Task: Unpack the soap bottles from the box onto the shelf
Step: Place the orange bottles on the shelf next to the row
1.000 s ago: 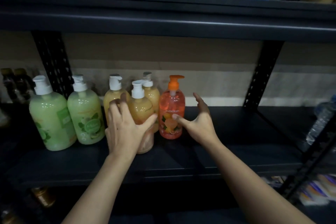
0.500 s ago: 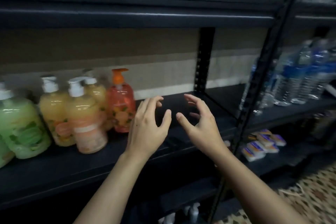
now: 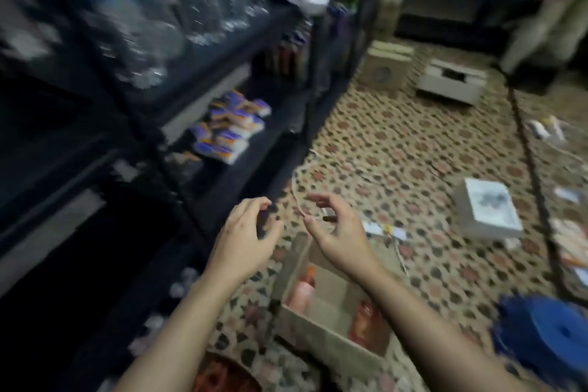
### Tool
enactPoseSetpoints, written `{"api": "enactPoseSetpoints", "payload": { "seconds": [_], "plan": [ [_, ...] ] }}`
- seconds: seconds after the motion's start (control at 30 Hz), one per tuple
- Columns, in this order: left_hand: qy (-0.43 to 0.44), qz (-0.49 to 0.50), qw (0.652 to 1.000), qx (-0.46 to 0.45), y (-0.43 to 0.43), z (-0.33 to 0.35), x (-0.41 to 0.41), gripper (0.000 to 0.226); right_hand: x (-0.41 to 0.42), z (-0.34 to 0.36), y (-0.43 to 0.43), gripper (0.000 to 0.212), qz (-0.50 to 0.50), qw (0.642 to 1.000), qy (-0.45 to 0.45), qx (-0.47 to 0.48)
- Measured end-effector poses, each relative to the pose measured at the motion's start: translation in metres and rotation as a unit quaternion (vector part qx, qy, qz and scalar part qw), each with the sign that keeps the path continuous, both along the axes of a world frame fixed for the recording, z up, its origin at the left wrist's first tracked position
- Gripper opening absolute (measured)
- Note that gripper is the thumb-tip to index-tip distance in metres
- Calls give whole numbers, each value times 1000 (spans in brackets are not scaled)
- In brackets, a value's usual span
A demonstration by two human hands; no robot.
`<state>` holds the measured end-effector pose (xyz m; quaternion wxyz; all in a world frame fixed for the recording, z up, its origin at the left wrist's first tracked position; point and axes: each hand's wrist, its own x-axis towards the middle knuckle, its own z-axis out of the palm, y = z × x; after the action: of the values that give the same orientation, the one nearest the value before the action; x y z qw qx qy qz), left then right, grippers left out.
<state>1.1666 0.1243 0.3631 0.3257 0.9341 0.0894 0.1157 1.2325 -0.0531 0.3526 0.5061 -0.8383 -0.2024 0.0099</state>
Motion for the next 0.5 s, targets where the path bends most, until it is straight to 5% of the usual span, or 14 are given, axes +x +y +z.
{"api": "enactPoseSetpoints", "payload": {
  "seconds": [0.27,0.5],
  "plan": [
    [243,-108,962,-60,-131,-182,87,44,29,-184,-161,48,-143,960,212,-111],
    [370,-104,919,-85,-166,-361,130,56,42,-350,-208,55,-201,912,316,-169]
  ]
}}
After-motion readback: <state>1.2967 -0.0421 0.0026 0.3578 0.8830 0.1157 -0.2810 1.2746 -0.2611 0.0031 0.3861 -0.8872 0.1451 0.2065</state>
